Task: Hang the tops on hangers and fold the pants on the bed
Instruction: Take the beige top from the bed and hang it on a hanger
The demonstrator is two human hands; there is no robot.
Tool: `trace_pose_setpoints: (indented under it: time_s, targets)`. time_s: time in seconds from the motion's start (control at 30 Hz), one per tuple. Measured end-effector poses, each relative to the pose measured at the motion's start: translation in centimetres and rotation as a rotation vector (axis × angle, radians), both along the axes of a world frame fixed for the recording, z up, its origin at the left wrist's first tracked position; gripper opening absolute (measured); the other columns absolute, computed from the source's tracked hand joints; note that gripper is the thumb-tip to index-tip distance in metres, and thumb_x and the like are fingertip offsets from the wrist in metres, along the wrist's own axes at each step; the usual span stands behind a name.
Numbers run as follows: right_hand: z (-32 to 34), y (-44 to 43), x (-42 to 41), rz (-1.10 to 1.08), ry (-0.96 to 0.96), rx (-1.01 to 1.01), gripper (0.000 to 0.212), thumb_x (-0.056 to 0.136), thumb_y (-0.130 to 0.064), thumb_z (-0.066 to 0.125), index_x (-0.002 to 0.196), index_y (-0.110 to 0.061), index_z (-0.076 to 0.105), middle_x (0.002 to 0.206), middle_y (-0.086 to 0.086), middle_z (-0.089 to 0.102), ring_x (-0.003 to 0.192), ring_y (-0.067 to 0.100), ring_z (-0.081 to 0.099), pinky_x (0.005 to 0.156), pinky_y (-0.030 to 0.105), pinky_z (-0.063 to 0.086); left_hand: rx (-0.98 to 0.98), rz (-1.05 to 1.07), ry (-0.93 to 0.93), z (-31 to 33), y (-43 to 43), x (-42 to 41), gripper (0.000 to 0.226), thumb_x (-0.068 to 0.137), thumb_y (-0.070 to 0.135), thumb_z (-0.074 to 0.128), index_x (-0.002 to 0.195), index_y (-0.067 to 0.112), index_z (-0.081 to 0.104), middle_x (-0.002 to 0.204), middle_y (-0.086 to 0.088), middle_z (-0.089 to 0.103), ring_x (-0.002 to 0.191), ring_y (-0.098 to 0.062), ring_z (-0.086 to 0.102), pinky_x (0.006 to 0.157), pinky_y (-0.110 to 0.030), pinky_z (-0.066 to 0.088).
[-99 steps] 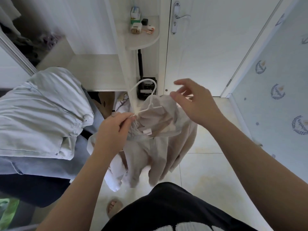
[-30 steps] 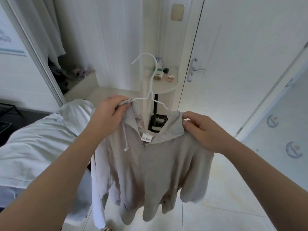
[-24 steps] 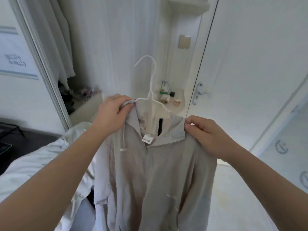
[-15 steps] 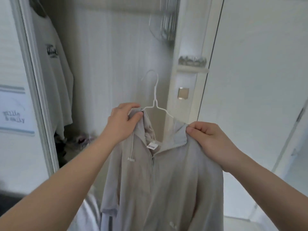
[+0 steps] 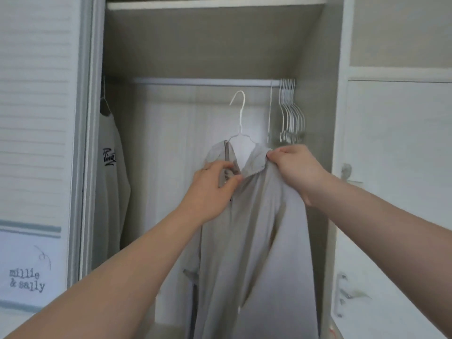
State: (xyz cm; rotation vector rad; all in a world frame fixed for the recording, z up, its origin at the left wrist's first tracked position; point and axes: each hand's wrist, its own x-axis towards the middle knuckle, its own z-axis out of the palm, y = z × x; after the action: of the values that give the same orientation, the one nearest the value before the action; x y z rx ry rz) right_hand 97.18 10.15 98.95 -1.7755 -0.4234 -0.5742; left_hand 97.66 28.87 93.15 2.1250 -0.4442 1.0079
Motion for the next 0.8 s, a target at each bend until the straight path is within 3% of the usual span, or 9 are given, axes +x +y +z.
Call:
trace_pose_setpoints:
  time_s: [0.17,0.27,0.37,0.43,0.5,0.57,0.67,0.8]
  targets:
    - [6.0,5.1,6.6,-0.081,-0.047,0.003,0.005,0.092,-0.012,0.056,0.087,-0.01,0.056,0.077,0.01,0.051,0.069,0.021,0.049,0.056,0.026,0.039,-0.019,-0.02,-0.019,2.7,1.9,3.1,0.032,0.097,0.046,0.06,0.123,0.029,0.062,0.13,0.007,0.059,0.118,-0.007,0.05,0.091,-0.019,0.033]
    - [8.7,7.6,10.3,-0.042,-0.073,0.09,0.01,0.09,-0.006,0.056,0.08,-0.008,0.054,0.07,0.009,0.05,0.065,0.023,0.049,0.054,0.027,0.038,0.005,-0.009,-0.007,3.7,2.7,5.0,0.038,0.094,0.052,0.061,0.123,0.029,0.062,0.128,0.01,0.06,0.113,-0.005,0.051,0.089,-0.022,0.037]
    - [11.4,9.6,13.5,0.029,-0.078,0.191,0.011,0.092,-0.006,0.055,0.081,-0.005,0.054,0.078,0.012,0.059,0.073,0.027,0.059,0.063,0.033,0.046,0.037,0.029,-0.022,4.8,2.8,7.0,0.038,0.091,0.056,0.064,0.118,0.028,0.062,0.117,0.011,0.062,0.105,-0.007,0.056,0.088,-0.026,0.044]
    - [13.1,10.5,15.8,0.055,-0.076,0.214,0.01,0.096,-0.004,0.048,0.097,-0.001,0.058,0.097,0.018,0.063,0.089,0.03,0.064,0.072,0.034,0.045,0.115,0.107,-0.04,5.7,2.5,8.6,0.04,0.087,0.06,0.065,0.109,0.027,0.059,0.106,0.01,0.062,0.098,-0.013,0.059,0.087,-0.034,0.05]
    - [14.8,11.2,17.6,0.034,-0.069,0.223,0.028,0.098,-0.004,0.043,0.121,0.002,0.058,0.117,0.019,0.063,0.113,0.034,0.063,0.079,0.031,0.042,0.205,0.216,-0.039,6.5,2.2,10.2,0.046,0.082,0.065,0.064,0.1,0.025,0.051,0.099,0.006,0.058,0.093,-0.022,0.059,0.081,-0.041,0.051]
    - [16.2,11.8,19.4,0.041,-0.097,0.221,0.035,0.097,-0.007,0.045,0.13,0.002,0.055,0.119,0.018,0.061,0.119,0.037,0.06,0.084,0.034,0.048,0.294,0.357,-0.02,7.2,2.0,12.0,0.047,0.083,0.062,0.063,0.095,0.022,0.041,0.099,0.0,0.058,0.094,-0.03,0.059,0.072,-0.039,0.045]
    - [17.7,12.9,22.4,-0.028,-0.145,0.18,0.029,0.094,-0.007,0.052,0.121,0.002,0.056,0.119,0.021,0.065,0.112,0.038,0.064,0.093,0.042,0.054,0.374,0.485,-0.012,8.0,2.1,14.7,0.03,0.093,0.043,0.057,0.093,0.021,0.036,0.11,-0.012,0.063,0.102,-0.036,0.062,0.073,-0.037,0.039]
    - [18.6,13.8,25.9,-0.046,-0.161,0.126,0.003,0.094,-0.008,0.052,0.093,-0.005,0.051,0.094,0.014,0.059,0.094,0.028,0.06,0.076,0.035,0.045,0.39,0.497,0.013,8.4,3.0,17.3,0.013,0.097,0.031,0.05,0.092,0.021,0.042,0.11,-0.015,0.063,0.1,-0.038,0.063,0.082,-0.04,0.049]
